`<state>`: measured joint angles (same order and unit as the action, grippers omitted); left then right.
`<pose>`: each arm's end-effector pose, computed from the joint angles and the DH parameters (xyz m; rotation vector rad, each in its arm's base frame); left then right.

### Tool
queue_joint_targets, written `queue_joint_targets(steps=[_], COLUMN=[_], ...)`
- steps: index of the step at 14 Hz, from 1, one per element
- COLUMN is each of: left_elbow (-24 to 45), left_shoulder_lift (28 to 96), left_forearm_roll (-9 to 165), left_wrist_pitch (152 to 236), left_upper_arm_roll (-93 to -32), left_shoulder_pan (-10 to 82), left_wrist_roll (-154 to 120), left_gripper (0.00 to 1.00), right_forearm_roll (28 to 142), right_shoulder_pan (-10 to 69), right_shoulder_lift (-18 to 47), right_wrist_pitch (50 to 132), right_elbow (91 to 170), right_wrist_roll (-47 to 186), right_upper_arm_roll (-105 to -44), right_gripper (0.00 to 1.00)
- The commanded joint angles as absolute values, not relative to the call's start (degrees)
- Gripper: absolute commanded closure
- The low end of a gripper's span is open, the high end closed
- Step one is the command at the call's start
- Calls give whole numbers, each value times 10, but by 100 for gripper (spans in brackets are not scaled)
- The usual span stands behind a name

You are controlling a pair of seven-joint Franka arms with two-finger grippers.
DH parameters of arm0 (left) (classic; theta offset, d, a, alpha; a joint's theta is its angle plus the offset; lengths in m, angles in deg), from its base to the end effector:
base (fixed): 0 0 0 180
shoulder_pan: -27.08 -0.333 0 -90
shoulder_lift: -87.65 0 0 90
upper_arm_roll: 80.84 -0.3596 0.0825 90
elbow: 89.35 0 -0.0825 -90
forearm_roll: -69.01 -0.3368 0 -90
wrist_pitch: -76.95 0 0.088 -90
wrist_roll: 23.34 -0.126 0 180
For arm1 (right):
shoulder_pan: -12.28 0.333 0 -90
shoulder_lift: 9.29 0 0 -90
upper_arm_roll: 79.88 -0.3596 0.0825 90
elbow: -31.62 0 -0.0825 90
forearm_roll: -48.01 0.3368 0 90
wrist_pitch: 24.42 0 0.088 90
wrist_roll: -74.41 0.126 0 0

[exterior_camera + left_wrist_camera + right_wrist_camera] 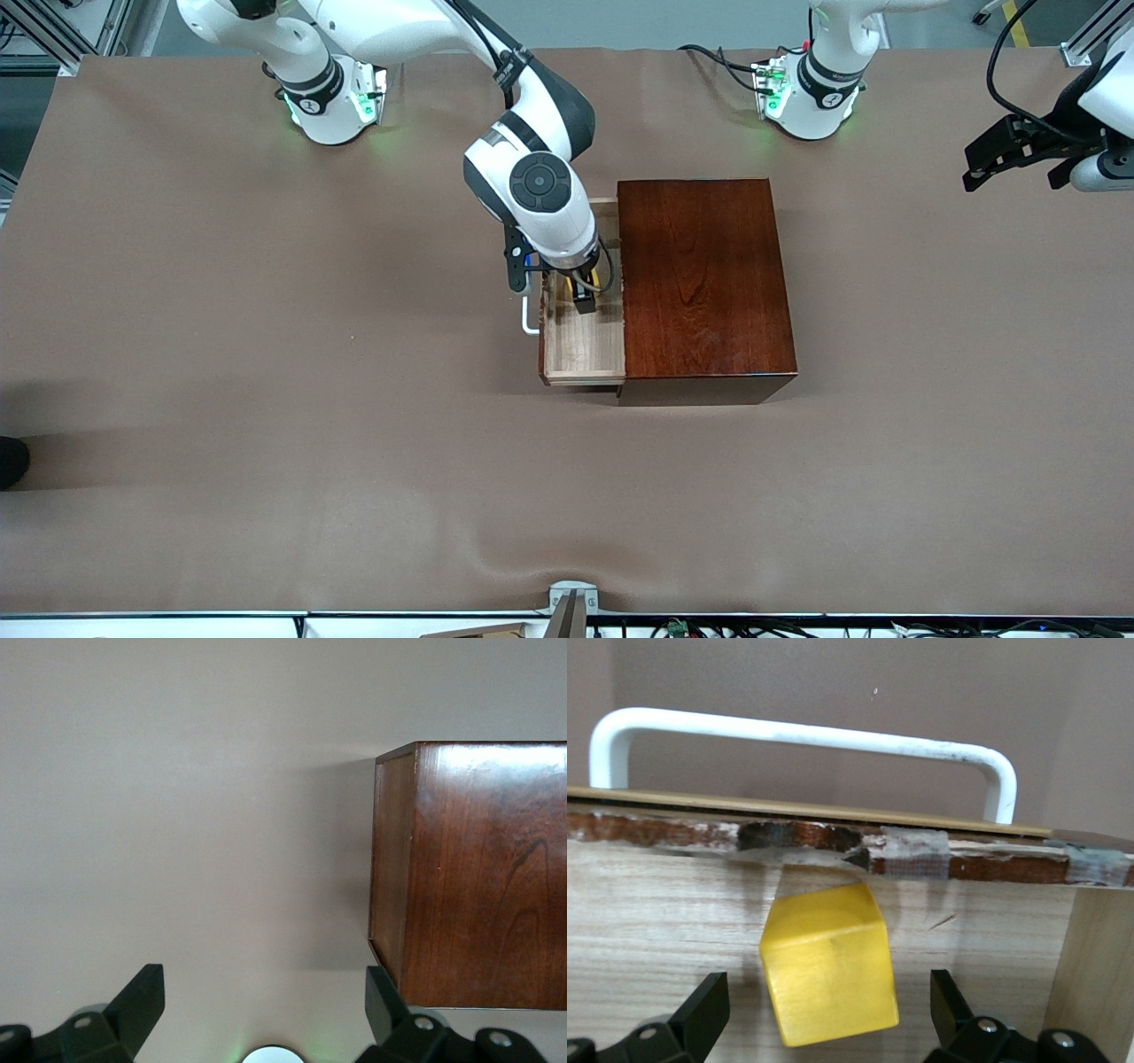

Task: Open drawer, take yellow block, close drawer
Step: 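Lower the right gripper into the drawer and grasp the yellow cube, then lift the yellow cube out of the drawer with the right gripper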

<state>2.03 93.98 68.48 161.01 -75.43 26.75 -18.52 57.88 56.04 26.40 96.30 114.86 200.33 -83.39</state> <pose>0.4548 -0.0426 0.6830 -3.1204 0.0047 0.0250 0.4764 0.5181 0.3648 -2.2888 2.0703 0.2828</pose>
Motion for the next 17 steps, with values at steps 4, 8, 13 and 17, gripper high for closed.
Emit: queue_joint_targets(steps=[4,8,13,17], left_elbow=[15,16,15,14], left_shoulder_lift=[943,943,943,943], left_forearm_roll=[696,696,696,695], left_wrist_pitch=[1604,1604,1599,1596], left_upper_arm_roll=[-749,-750,-749,-748], left_shoulder_pan=[261,260,260,261], left_wrist_roll=[-186,-186,-187,-187], left_gripper=[0,0,0,0], right_forearm_roll=[585,586,599,599], right_shoulder_pan=[570,563,539,518], right_shoulder_lift=[269,261,252,251], right_wrist_pitch=[979,974,909,847], right_elbow=[1146,1137,1098,1068], right_wrist_roll=[2013,2014,2015,2013], right_upper_arm_roll=[-830,-830,-830,-830], right_gripper=[67,100,100,100])
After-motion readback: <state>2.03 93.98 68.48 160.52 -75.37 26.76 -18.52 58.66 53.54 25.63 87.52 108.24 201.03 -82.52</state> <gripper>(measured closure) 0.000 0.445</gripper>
